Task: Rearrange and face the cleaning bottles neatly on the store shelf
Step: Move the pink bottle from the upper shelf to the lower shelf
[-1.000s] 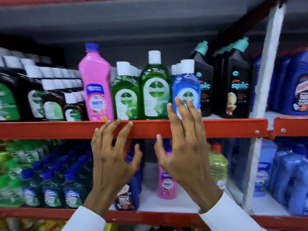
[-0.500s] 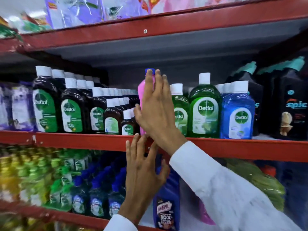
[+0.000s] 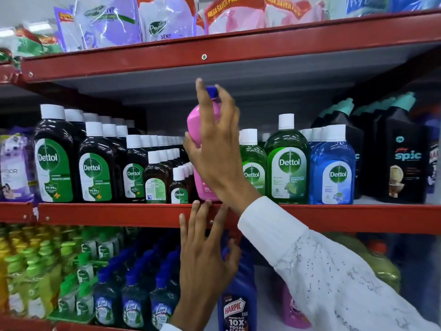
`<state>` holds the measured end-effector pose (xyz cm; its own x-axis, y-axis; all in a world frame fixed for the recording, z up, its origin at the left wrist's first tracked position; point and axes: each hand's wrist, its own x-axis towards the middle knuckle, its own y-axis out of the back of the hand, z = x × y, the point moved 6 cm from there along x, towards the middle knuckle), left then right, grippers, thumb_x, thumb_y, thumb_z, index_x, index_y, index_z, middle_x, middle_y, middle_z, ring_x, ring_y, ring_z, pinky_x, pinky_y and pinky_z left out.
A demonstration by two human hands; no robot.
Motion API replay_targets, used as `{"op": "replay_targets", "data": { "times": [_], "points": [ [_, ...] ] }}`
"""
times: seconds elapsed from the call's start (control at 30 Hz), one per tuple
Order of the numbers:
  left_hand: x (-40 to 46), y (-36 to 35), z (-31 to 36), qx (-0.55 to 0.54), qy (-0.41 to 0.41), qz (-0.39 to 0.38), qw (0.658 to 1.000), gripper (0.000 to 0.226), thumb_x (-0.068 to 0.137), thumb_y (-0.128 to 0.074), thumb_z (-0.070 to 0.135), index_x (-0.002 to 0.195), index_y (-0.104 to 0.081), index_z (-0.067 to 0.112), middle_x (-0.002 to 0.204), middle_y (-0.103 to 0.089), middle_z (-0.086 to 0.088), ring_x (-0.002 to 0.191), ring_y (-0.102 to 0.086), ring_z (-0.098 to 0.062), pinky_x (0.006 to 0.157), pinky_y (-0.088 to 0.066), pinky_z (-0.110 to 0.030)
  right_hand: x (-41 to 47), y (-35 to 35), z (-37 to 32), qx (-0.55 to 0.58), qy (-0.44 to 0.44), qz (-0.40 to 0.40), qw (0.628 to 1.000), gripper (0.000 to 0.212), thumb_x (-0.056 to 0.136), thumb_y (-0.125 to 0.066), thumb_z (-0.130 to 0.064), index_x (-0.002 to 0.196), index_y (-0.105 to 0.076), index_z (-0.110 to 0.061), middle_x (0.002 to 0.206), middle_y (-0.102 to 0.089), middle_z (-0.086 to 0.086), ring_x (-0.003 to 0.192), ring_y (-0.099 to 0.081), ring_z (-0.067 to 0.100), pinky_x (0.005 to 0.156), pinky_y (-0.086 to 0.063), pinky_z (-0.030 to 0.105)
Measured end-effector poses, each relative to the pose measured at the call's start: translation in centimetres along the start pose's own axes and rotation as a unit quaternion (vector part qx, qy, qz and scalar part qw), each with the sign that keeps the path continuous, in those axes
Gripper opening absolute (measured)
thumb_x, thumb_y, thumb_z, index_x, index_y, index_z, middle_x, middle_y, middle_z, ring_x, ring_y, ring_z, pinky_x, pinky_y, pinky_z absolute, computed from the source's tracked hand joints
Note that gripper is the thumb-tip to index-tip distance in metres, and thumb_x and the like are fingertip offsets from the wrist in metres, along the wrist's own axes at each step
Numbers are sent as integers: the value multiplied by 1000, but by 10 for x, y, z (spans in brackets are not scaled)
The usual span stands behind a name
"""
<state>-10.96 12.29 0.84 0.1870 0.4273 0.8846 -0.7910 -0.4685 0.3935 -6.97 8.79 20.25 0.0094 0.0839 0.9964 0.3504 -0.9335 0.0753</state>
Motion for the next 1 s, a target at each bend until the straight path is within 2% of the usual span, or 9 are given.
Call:
{"op": "replay_targets", "data": {
  "times": [0.1, 0.2, 0.27, 0.37, 0.47, 0.57, 0.8, 0.9, 1.0],
  "points": [
    [2, 1, 1, 6, 11, 20, 1000, 67, 80, -67, 37, 143, -47, 30, 156, -46, -9, 155, -27, -25, 132, -1, -39, 5, 38, -9, 89, 2, 35, 995, 90, 78, -74, -11, 153, -25, -14, 149, -28, 20, 136, -34, 30, 106, -47, 45],
    [3, 1, 6, 16, 16, 42, 999, 66, 78, -69, 37, 139, -47, 25, 152, -48, -15, 151, -32, -30, 130, -16, -51, -6, 74, -10, 143, -21, 17, 989, 98, 76, -76, -12, 154, -18, -15, 147, -29, 12, 134, -37, 24, 105, -48, 39],
    [4, 1, 6, 16, 21, 41, 999, 74, 75, -75, 39, 141, -42, 26, 151, -47, -13, 151, -32, -31, 129, -20, -56, -25, 94, -4, 147, -31, -12, 989, 103, 75, -78, -15, 155, -13, -15, 144, -32, 9, 129, -42, 21, 102, -50, 35],
    [3, 0, 9, 19, 35, 27, 999, 81, 72, -83, 40, 142, -45, 24, 152, -45, -12, 152, -32, -33, 130, -16, -55, -64, 118, 18, 136, -70, -60, 986, 105, 74, -82, -21, 155, -15, -15, 141, -35, 6, 125, -42, 10, 105, -36, 13],
    [3, 2, 13, 34, 37, 40, 998, 68, 81, -70, 39, 144, -48, 22, 151, -45, -13, 151, -31, -34, 129, -19, -56, -111, 133, 49, 123, -125, -88, 981, 105, 71, -85, -25, 154, -21, -18, 145, -36, 3, 132, -40, 9, 110, -35, 20],
    [4, 0, 15, 44, 49, 41, 997, 69, 82, -62, 41, 147, -47, 23, 151, -45, -15, 151, -31, -34, 130, -18, -52, -159, 143, 78, 107, -159, -87, 978, 102, 66, -88, -18, 149, -29, -23, 141, -38, 1, 130, -38, 1, 107, -29, 9],
    [6, -2, 20, 65, 64, 45, 995, 67, 83, -62, 39, 146, -47, 20, 152, -42, -18, 150, -30, -36, 128, -22, -55, -245, 127, 140, 40, -213, -65, 974, 98, 71, -87, -21, 147, -26, -28, 139, -30, -10, 133, -25, -12, 109, -22, 6],
    [6, 0, 21, 62, 62, 46, 995, 66, 82, -62, 35, 145, -48, 19, 150, -43, -17, 148, -31, -36, 127, -24, -56, -263, 112, 153, 27, -225, -63, 972, 96, 71, -86, -19, 146, -26, -31, 139, -30, -6, 133, -24, -12, 109, -23, 6],
    [8, 1, 20, 64, 57, 41, 995, 65, 81, -60, 31, 144, -49, 18, 149, -44, -18, 147, -33, -37, 126, -25, -57, -277, 102, 158, 11, -210, -61, 976, 90, 70, -85, -10, 143, -34, -18, 138, -37, 8, 134, -21, -12, 110, -19, 7]
  ]
}}
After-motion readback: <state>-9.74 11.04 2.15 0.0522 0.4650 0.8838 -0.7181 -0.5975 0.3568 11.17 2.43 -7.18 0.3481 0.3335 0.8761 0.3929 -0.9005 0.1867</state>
